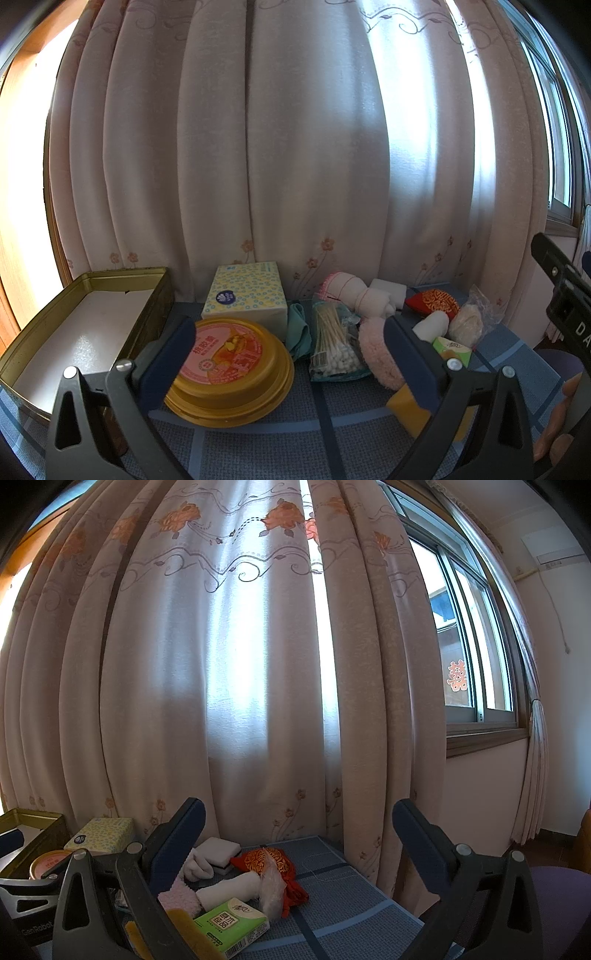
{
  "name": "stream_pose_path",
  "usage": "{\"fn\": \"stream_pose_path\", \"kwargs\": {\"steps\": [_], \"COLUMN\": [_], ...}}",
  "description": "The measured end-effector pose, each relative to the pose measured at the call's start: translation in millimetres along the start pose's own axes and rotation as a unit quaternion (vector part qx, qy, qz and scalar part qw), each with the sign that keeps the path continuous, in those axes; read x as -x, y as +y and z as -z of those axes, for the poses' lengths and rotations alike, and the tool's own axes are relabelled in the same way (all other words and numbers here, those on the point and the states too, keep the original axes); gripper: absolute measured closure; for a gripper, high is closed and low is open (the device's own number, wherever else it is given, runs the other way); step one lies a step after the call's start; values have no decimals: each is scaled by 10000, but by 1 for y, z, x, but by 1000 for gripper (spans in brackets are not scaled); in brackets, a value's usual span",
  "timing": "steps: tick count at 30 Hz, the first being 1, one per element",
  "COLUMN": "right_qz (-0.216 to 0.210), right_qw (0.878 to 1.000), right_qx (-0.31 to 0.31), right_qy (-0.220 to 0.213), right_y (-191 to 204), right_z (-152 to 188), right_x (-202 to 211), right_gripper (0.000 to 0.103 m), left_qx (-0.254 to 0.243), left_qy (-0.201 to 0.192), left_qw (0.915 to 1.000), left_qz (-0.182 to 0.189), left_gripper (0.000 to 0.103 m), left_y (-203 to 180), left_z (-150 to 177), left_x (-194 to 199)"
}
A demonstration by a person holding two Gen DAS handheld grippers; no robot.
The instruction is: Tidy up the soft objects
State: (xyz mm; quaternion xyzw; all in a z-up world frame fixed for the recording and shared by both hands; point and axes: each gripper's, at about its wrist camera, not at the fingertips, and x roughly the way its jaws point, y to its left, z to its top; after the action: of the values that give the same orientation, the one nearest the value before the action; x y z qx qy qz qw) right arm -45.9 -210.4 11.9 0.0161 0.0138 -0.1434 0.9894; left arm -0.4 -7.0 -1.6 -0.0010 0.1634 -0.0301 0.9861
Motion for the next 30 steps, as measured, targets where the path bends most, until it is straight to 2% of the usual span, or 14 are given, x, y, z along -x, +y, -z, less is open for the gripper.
{"fn": "stream_pose_path", "kwargs": {"steps": [8, 16, 18, 22, 25, 30], "right_qz": [108, 681, 756, 859, 911, 810], "right_qw": [9999, 9966, 9948, 9902, 9880, 9882], "right_qx": [-19, -404, -571, -900, -1040, -1091], "right_qy": [58, 241, 384, 641, 693, 710], "right_y": [-1, -22, -29, -43, -49, -50], "right_z": [0, 3, 5, 8, 10, 10], "right_x": [-2, -7, -12, -18, -17, -18], "right_gripper": [1, 1, 1, 1, 1, 1], "left_qx": [-1, 38, 104, 257, -28, -155], "left_qy": [2, 102, 217, 461, 792, 1101], "left_qw": [10000, 9999, 9996, 9963, 9919, 9882], "left_qz": [1, 42, 165, 675, 989, 1058], "left_gripper": [0, 0, 0, 0, 0, 0], "left_y": [0, 0, -3, -18, -46, -72], "left_z": [0, 2, 5, 11, 14, 15], "left_x": [0, 4, 7, 12, 6, -5]}}
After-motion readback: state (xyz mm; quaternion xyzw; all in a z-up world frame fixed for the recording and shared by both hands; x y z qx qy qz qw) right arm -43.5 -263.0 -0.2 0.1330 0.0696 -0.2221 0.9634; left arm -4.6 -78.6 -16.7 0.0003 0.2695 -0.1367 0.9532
